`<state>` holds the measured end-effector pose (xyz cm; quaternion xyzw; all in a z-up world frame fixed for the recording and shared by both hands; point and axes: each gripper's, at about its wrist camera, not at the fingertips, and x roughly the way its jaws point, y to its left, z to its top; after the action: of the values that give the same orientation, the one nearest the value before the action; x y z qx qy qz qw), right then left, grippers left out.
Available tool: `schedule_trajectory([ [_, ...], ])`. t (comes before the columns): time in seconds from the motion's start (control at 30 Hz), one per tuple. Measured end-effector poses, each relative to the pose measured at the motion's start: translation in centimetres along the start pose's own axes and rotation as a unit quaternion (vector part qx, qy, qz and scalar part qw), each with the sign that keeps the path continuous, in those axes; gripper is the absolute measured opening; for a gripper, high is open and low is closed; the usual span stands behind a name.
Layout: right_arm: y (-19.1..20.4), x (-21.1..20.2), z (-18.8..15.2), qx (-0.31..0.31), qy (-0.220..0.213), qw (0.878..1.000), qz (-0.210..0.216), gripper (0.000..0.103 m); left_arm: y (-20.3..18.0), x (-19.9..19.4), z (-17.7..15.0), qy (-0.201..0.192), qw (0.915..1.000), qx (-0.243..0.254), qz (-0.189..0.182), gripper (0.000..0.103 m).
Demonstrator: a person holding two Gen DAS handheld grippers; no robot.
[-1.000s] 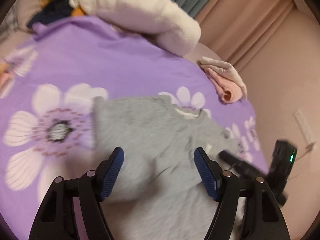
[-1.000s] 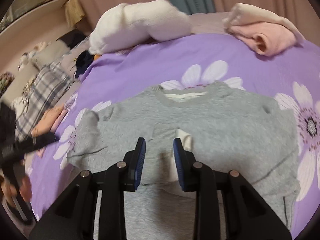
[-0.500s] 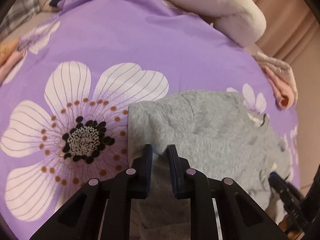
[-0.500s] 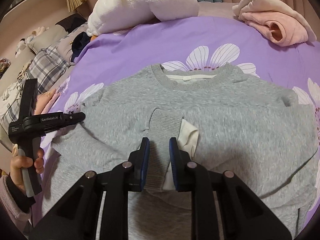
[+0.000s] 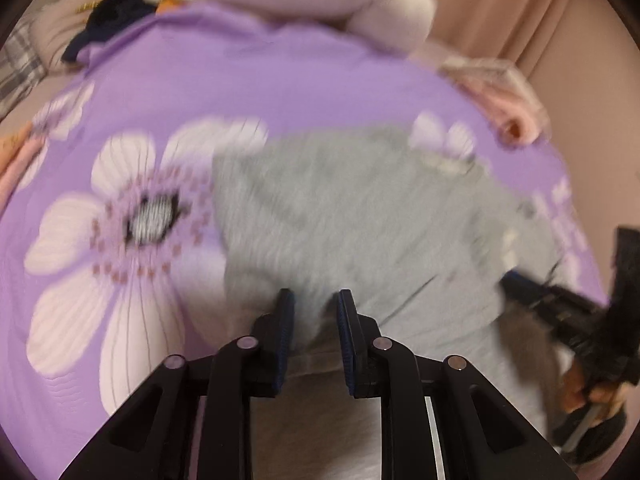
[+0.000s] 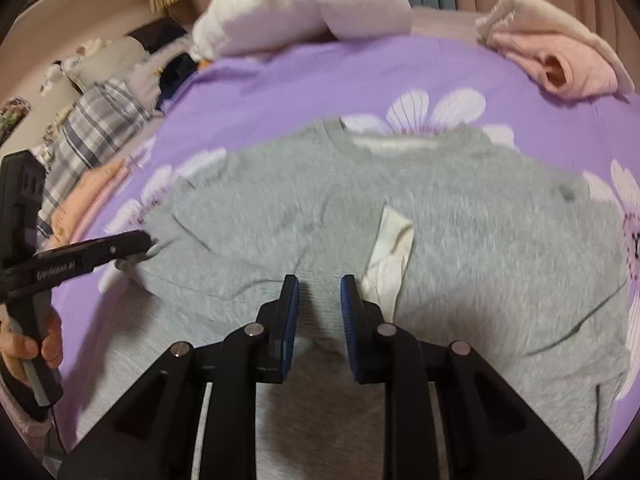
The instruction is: Fold small clothes
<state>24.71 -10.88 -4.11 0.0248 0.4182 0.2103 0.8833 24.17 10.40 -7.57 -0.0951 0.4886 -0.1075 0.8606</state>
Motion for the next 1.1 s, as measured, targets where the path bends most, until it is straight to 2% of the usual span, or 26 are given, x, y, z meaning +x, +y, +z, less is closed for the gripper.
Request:
schedule_trajectory([
  [0.13,-0.7,0.1,-0.4,0.023,0.006,1.000,0.008,0.023,0.2,-0.3,-0.3,-0.009,0.9999,-0.012,0.000,0.019],
  [0.23,-0.6,-1.3,-0.8,0.037,0.015,0.999,0.002,0.024,0.5,-2.1,-1.1,-0.010,0.9989,-0.034,-0.031,0.020],
  [0.3,-0.6,-3.2,-1.6,0.035,0.003,0.999,0.007,0.024,0.6,-3.4,-2.4,-0.012,0.9983,-0.039,-0.042,0.030],
  [0.37,-0.7,-5.4,-2.9,0.033,-0.008,0.999,0.008,0.029,1.0,-5.1,-4.3,-0.019,0.9974,-0.046,-0.051,0.053],
  [0.4,-1.0,-6.7,-3.8,0.037,-0.013,0.999,0.010,0.035,1.3,-5.7,-5.1,-0.022,0.9972,-0.050,-0.052,0.056],
  [0.5,-2.5,-10.2,-6.6,0.057,-0.027,0.998,0.006,0.051,2.1,-7.6,-8.0,-0.020,0.9957,-0.060,-0.067,0.056],
  [0.63,-5.6,-14.9,-11.1,0.112,-0.049,0.992,-0.016,0.059,3.4,-9.5,-11.8,-0.003,0.9891,-0.094,-0.114,0.056],
  [0.77,-10.0,-18.6,-15.7,0.200,-0.054,0.978,-0.029,0.062,4.4,-10.3,-14.8,0.011,0.9748,-0.144,-0.171,0.056],
  [0.87,-12.0,-20.4,-18.4,0.253,-0.058,0.966,-0.013,0.063,4.4,-10.3,-16.2,0.022,0.9648,-0.167,-0.202,0.056],
  [1.0,-12.8,-20.9,-21.1,0.276,-0.044,0.960,-0.002,0.063,3.7,-10.0,-17.2,0.028,0.9600,-0.178,-0.215,0.056],
  [1.07,-12.6,-20.6,-21.8,0.280,-0.037,0.959,0.017,0.064,3.1,-10.1,-17.1,0.026,0.9606,-0.174,-0.215,0.067],
  [1.1,-12.5,-20.3,-22.0,0.281,-0.034,0.959,0.026,0.064,2.8,-10.1,-17.1,0.025,0.9603,-0.175,-0.216,0.069],
])
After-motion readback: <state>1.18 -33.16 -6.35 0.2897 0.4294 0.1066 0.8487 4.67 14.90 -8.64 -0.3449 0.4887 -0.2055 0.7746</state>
